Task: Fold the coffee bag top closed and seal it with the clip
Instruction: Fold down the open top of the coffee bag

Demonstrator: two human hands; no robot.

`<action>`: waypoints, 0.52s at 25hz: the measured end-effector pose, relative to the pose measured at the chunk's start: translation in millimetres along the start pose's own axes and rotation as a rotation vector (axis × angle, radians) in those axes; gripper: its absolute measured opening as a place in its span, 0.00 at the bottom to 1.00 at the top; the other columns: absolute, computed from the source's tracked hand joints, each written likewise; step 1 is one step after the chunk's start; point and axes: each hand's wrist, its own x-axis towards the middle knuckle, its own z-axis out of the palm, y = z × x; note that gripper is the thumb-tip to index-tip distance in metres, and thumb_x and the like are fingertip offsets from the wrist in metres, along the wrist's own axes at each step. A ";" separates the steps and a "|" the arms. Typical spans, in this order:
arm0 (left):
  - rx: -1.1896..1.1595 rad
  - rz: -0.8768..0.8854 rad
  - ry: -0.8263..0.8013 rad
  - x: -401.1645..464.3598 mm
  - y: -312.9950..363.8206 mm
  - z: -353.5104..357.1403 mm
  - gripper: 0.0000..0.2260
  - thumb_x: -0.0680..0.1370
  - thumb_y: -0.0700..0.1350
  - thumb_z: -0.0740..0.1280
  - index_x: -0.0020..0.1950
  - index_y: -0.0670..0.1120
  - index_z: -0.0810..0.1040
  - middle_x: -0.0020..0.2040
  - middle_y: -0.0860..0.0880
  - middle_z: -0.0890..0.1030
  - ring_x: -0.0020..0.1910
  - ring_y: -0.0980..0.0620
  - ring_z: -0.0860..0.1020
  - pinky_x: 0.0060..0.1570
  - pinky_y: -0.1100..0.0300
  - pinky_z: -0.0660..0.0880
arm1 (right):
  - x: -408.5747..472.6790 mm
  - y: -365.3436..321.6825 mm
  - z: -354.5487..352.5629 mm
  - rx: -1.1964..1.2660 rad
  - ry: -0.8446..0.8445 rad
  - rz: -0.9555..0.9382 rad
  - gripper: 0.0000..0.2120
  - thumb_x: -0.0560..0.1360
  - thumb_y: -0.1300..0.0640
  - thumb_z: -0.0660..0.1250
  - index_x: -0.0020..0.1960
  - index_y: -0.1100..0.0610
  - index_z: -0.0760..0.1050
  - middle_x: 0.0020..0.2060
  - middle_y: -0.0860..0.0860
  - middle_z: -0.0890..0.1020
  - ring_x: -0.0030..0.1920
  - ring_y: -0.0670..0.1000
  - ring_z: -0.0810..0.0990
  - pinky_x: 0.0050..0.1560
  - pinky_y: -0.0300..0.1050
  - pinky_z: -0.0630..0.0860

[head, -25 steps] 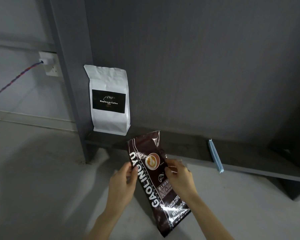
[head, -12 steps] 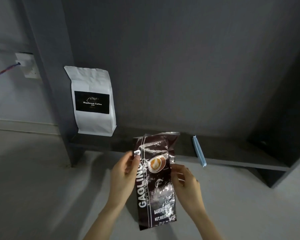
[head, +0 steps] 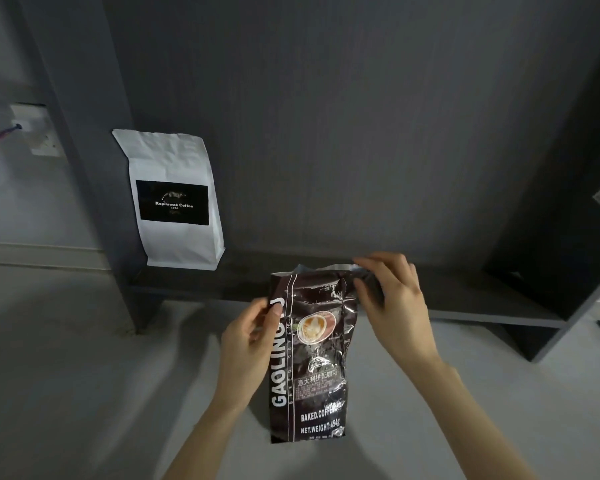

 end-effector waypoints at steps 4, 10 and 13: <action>-0.012 0.003 -0.016 -2.0 0.3 -2.9 0.07 0.75 0.44 0.62 0.42 0.56 0.77 0.41 0.61 0.83 0.39 0.60 0.81 0.38 0.70 0.76 | -0.8 3.5 7.7 -0.020 -0.027 -0.044 0.07 0.73 0.62 0.64 0.49 0.60 0.78 0.49 0.58 0.78 0.47 0.52 0.69 0.40 0.36 0.68; 0.074 0.049 0.010 -2.6 1.5 -4.6 0.09 0.74 0.44 0.63 0.39 0.58 0.75 0.35 0.69 0.81 0.36 0.64 0.80 0.36 0.73 0.74 | 7.0 7.4 1.2 0.121 -0.116 -0.044 0.10 0.75 0.60 0.58 0.45 0.63 0.76 0.57 0.58 0.71 0.53 0.52 0.71 0.51 0.35 0.69; 0.107 0.067 -0.008 -1.9 2.9 -7.7 0.09 0.74 0.45 0.64 0.38 0.58 0.75 0.33 0.72 0.80 0.36 0.65 0.80 0.36 0.72 0.74 | 10.6 8.5 -6.9 0.238 -0.244 -0.030 0.08 0.76 0.62 0.57 0.43 0.63 0.74 0.58 0.50 0.64 0.54 0.40 0.70 0.55 0.25 0.66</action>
